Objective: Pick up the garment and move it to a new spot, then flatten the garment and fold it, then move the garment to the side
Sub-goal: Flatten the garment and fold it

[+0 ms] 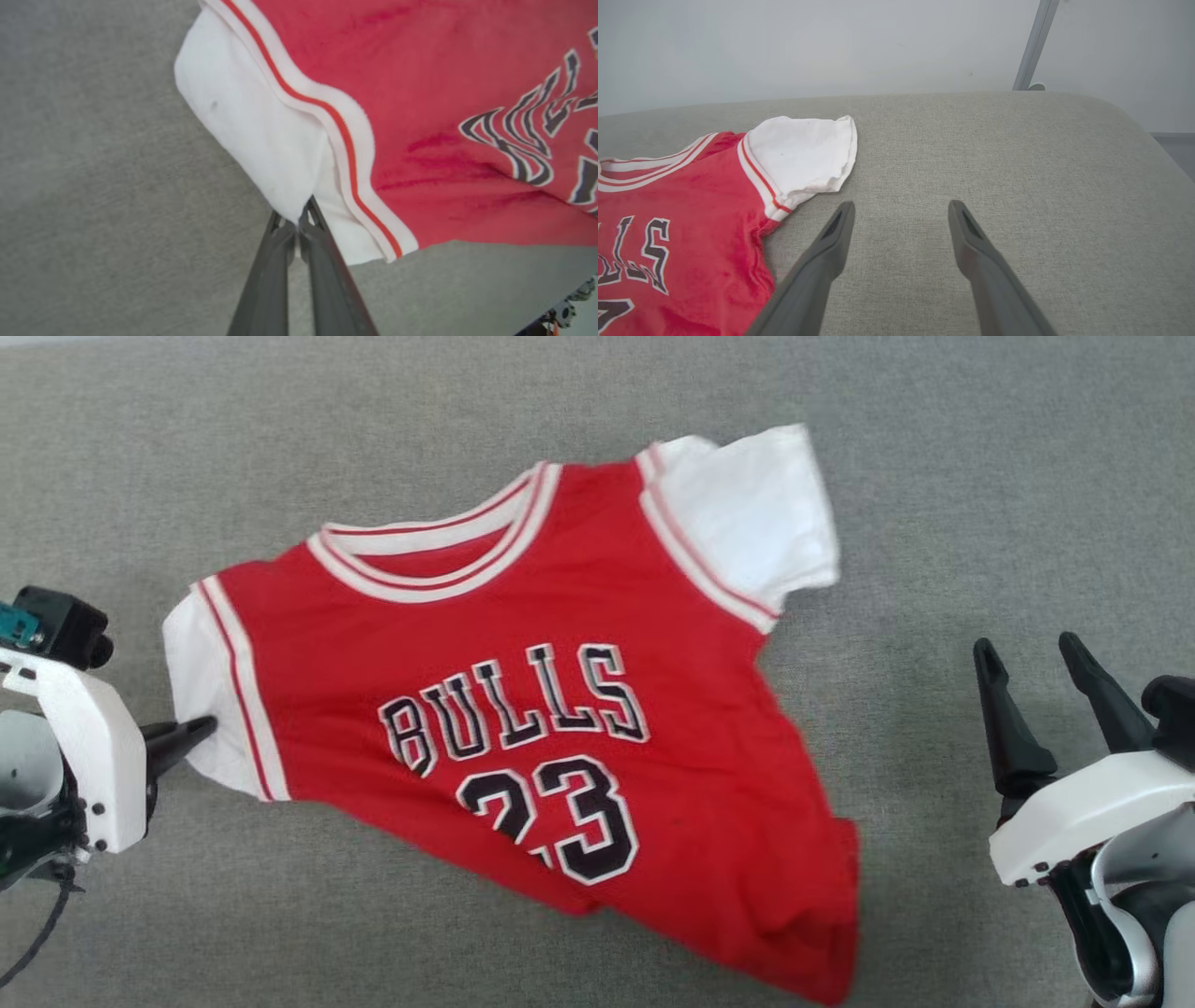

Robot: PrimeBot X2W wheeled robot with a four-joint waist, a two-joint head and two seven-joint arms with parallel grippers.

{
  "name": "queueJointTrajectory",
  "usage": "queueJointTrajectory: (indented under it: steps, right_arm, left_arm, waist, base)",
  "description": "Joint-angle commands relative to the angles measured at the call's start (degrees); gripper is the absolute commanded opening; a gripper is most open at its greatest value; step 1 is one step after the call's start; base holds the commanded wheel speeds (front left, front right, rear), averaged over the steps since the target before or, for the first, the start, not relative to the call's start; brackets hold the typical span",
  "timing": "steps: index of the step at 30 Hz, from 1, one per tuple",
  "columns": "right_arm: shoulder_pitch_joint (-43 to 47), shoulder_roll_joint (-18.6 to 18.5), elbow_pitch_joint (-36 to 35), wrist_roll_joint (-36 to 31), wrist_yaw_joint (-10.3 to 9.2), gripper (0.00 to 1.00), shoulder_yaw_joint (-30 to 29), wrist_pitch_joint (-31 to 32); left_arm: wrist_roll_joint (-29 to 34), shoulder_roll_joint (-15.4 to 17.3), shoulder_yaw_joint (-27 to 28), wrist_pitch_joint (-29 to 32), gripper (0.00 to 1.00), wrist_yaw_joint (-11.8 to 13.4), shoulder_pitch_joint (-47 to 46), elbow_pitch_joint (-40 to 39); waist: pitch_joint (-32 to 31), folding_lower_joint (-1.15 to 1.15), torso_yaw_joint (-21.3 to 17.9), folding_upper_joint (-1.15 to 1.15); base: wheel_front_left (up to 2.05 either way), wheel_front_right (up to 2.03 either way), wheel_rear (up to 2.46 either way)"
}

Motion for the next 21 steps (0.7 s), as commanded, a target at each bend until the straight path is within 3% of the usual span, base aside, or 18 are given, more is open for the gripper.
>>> queueJointTrajectory:
  steps: [1, 5, 8, 11, 12, 15, 21]
  right_arm:
    - [-0.2, 0.1, 0.1, -0.3, 0.00, 1.00, 0.2, 0.2]
    - [0.3, 0.1, 0.4, 0.0, 0.00, 1.00, 0.5, 0.3]
    - [0.8, 0.1, 0.6, 0.2, 0.00, 1.00, 0.4, 0.2]
    - [0.9, 0.1, 0.6, 0.3, 0.00, 1.00, 0.3, 0.3]
    - [0.8, 0.0, 0.6, 0.1, 0.00, 1.00, 0.4, 0.5]
    - [0.1, -0.9, 0.6, -0.4, 0.00, 1.00, 0.9, 1.2]
    - [-3.0, -4.0, 2.5, 0.5, 0.00, 1.00, 2.2, 3.7]
  left_arm:
    - [1.3, -0.7, -0.4, 0.4, 0.00, 0.1, 0.6, 0.9]
    - [4.6, -2.7, -0.9, -0.1, 0.00, 0.1, -0.1, 4.2]
    - [4.0, -6.0, -1.1, -1.0, 0.00, 0.1, 0.1, 3.8]
    - [4.7, -6.6, -1.2, -1.6, 0.00, 0.1, -0.1, 4.7]
    - [5.2, -6.8, -1.2, -2.4, 0.15, 0.1, -0.4, 5.5]
    - [5.3, -7.7, -0.9, -4.9, 1.00, 0.1, -0.1, 7.0]
    - [5.4, -8.0, 0.6, -13.6, 1.00, 0.1, 2.3, 9.3]
  waist:
    - [-0.3, 0.00, 0.2, 0.00]
    - [-0.5, 0.00, 0.0, 0.00]
    - [-0.7, 0.00, -0.2, 0.00]
    - [-0.9, 0.00, -0.3, 0.00]
    - [-0.9, 0.00, -0.2, 0.00]
    - [-1.4, 0.00, 0.5, 0.00]
    - [-3.1, 0.00, 4.1, 0.00]
  base:
    - [0.00, 0.00, 0.00]
    - [0.00, 0.00, 0.00]
    - [0.00, 0.00, 0.00]
    - [0.00, 0.00, 0.00]
    - [0.00, 0.00, 0.00]
    - [0.00, 0.00, 0.00]
    - [0.00, 0.00, 0.00]
